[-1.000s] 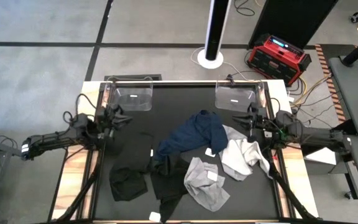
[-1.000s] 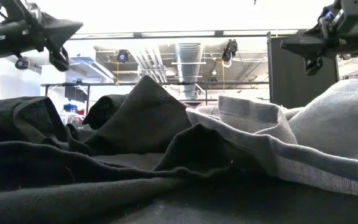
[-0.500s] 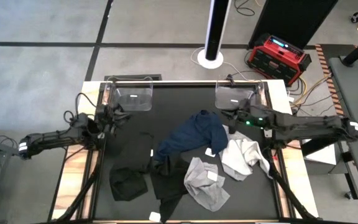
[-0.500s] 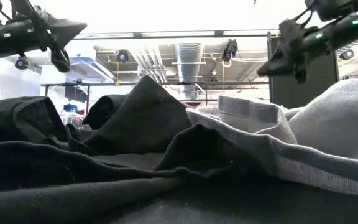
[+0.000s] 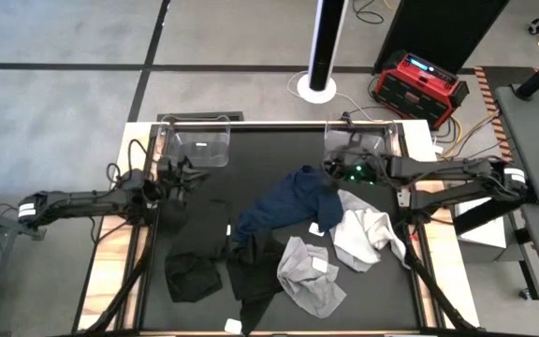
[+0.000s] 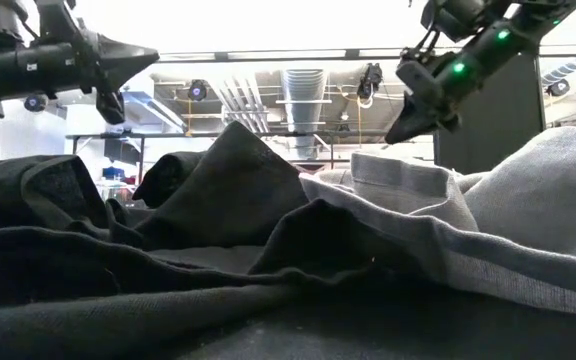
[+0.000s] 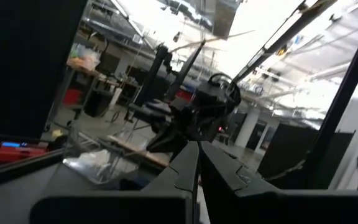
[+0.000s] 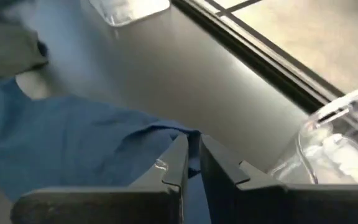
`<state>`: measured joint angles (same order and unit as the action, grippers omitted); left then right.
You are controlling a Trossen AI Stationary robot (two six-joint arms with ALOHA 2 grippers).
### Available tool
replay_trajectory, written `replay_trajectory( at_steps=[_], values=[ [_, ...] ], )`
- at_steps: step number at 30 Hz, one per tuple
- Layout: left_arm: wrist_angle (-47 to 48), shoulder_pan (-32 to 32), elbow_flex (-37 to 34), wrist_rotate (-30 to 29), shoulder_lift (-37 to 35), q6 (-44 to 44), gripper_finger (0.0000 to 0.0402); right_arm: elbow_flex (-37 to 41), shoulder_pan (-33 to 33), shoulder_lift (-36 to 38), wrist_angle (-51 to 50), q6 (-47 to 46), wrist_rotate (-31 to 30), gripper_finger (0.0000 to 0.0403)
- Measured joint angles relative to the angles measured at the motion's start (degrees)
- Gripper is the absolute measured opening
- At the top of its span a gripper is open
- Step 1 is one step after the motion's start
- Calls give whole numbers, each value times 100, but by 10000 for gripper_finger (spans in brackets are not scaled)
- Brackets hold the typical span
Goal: Sort towels by color in basket
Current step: Put the blue towel into the right transparent bin
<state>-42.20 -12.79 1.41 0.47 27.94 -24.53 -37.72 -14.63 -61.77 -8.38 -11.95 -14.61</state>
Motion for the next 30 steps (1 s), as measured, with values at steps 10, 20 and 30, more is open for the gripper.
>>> replay_trajectory(
  at_steps=[10,20,30],
  values=[
    [-1100,212,-4,-53,652,153,0,-543,0,-609,4,166,1,34],
    [-1486,224,-4,-282,906,363,0,-1772,278,-1487,-758,1367,181,81],
    [-1431,222,-4,-291,921,262,0,-2435,409,-2571,-1427,2929,615,205]
  ],
)
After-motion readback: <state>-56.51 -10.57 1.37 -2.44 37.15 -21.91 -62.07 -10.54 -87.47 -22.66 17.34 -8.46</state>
